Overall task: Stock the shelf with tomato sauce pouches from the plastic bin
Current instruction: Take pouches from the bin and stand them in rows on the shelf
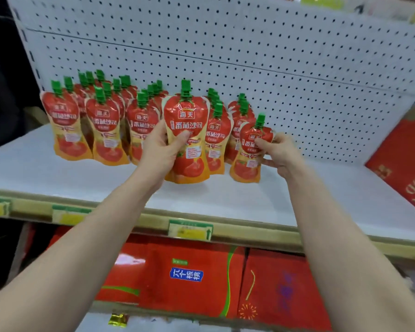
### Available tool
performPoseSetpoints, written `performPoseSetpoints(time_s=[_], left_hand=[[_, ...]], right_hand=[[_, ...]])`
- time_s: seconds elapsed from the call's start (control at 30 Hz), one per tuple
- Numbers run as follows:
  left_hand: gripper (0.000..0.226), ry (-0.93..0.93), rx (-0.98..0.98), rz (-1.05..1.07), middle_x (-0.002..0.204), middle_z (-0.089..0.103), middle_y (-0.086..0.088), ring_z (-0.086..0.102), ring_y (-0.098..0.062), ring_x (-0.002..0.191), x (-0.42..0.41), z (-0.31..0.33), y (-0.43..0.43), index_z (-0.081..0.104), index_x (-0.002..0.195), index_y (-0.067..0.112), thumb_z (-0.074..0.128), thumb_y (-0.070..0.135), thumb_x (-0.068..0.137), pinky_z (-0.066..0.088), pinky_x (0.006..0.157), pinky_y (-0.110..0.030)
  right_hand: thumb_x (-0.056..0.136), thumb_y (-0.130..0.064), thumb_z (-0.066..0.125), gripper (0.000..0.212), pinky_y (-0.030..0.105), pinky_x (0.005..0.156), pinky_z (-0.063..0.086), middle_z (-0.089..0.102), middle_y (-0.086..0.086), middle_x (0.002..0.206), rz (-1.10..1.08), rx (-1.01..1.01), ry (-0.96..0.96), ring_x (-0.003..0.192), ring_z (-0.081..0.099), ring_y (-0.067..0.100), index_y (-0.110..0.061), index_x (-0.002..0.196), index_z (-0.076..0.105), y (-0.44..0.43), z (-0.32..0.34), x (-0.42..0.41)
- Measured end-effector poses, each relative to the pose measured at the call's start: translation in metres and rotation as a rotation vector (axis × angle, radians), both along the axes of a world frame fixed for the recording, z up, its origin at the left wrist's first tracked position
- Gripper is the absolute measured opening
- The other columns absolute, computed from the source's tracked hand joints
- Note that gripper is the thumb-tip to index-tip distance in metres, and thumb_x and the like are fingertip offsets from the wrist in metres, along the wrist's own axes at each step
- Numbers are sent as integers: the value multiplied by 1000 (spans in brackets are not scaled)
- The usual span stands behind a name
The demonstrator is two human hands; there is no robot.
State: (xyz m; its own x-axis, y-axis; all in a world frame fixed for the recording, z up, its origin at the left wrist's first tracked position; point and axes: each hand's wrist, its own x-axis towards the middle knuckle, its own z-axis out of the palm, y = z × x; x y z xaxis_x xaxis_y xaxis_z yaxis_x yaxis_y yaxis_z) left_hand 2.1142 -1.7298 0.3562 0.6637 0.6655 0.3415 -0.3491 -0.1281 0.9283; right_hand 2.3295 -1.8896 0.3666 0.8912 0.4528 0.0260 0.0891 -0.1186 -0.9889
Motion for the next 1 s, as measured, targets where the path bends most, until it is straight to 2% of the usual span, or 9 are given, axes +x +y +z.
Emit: performPoseSetpoints(time_s=[0.17,0.37,0.43,0.6,0.7,0.77,0.83,0.9,1.0], left_hand=[[24,7,-6,-97,105,72,9,69,-5,97,16,-1,29,60,114,28,61,19,93,56,75,-21],[34,27,24,-202,115,70,3,68,-10,103,25,-6,36,57,127,17,61,19,93,57,82,-24],[34,37,16,-216,115,70,4,68,-8,103,27,-8,34,57,126,19,62,20,93,57,81,-24],[31,63,19,-218,113,70,8,67,-7,104,32,-13,26,58,123,24,62,22,92,57,82,-24],[30,69,-2,-201,114,70,7,67,-8,104,35,-16,18,59,122,25,63,22,92,57,83,-25],[29,63,-27,-197,113,70,6,67,-8,103,37,-20,10,59,121,23,62,20,92,57,81,-24],[30,61,-45,-192,112,70,7,67,-7,103,41,-23,1,59,121,23,63,19,92,56,80,-22],[30,72,-30,-186,112,70,8,66,-6,104,47,-25,-8,59,120,26,64,21,90,56,82,-24],[29,100,43,-199,110,70,8,66,-6,103,56,-26,-24,61,119,25,65,23,90,56,84,-26]], right_hand=[[96,-14,63,15,37,80,59,66,1,93,-7,-6,-9,87,64,15,-10,110,58,24,-8,17],[98,-13,59,24,33,79,56,68,-4,99,-5,25,-37,90,65,10,-10,121,56,37,-11,15],[98,-12,58,23,34,81,56,68,-4,99,-13,30,-35,91,65,10,-9,121,55,38,-11,16],[99,-9,55,18,28,72,54,66,-5,96,-11,35,-69,85,64,9,-9,117,53,45,-10,17],[98,-11,58,23,27,70,54,64,-2,96,-19,11,-84,87,64,14,-9,119,48,45,-11,17],[95,-19,63,35,33,77,56,60,-1,102,-118,-53,-183,94,63,17,-16,126,46,38,-12,17],[91,-28,66,31,38,82,56,59,-5,104,-255,-43,-343,92,60,12,-24,119,52,25,-7,7],[92,-33,66,12,35,71,53,64,-9,96,-127,65,-387,84,59,9,-28,101,61,12,1,-15],[90,-27,69,3,25,52,45,70,-1,87,326,58,-236,74,61,15,-25,92,70,-1,7,-45]])
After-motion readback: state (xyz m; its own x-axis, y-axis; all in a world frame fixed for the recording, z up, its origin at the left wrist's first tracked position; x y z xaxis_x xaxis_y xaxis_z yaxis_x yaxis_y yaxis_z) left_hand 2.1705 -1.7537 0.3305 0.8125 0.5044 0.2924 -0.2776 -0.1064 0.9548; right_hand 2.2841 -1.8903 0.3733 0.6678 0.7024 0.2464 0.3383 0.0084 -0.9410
